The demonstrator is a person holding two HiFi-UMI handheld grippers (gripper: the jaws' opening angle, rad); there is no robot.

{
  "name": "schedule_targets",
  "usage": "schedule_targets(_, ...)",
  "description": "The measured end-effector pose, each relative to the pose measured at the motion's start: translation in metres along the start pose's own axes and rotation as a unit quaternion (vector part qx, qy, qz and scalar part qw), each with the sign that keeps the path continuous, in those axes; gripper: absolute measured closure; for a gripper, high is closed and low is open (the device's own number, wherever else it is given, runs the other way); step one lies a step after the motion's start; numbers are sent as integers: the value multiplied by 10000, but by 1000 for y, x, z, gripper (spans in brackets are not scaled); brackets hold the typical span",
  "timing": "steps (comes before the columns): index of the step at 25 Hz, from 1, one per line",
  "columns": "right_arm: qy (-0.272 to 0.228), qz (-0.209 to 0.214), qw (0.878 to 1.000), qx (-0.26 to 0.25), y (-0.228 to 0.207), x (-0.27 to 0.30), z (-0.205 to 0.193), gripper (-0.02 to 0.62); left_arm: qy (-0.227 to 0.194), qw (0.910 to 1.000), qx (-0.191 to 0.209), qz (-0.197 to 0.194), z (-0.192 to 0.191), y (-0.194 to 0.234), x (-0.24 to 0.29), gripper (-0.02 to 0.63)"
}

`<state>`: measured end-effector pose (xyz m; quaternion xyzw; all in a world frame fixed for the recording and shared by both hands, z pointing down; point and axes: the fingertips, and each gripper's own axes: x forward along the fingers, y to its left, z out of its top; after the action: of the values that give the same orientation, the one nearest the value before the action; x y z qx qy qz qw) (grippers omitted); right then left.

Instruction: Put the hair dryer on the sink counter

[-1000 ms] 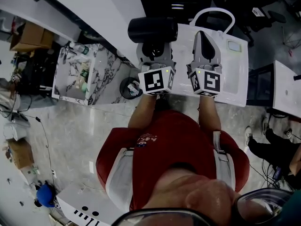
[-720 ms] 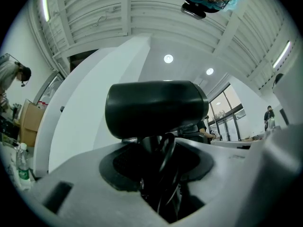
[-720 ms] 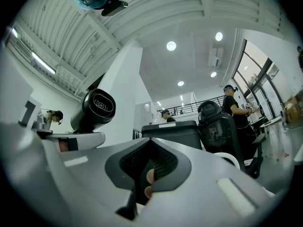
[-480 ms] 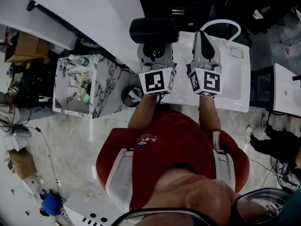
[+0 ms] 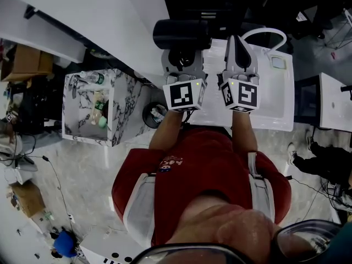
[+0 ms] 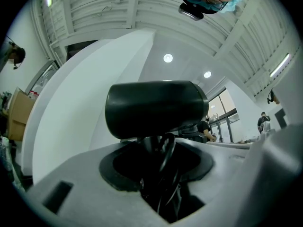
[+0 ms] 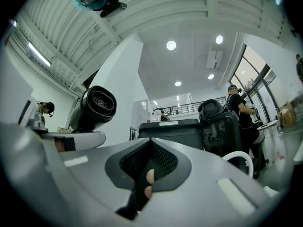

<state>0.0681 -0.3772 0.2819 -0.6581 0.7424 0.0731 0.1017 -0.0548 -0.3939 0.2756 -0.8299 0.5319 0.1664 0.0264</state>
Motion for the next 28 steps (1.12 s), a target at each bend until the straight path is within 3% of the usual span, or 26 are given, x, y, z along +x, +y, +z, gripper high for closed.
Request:
schedule_targets(17,175,492,9981,316,-27,34,-26,594,315,9975,335,534,-35,2,29,405)
schedule_targets(22,229,526,9974,434,-37,40,-34,594,152,9974,245,660,-32,-4,38,405)
schedule_targets(28,306,629,9964,474,-32,43,-41,594,331,9962,178,791,-42,3,39,405)
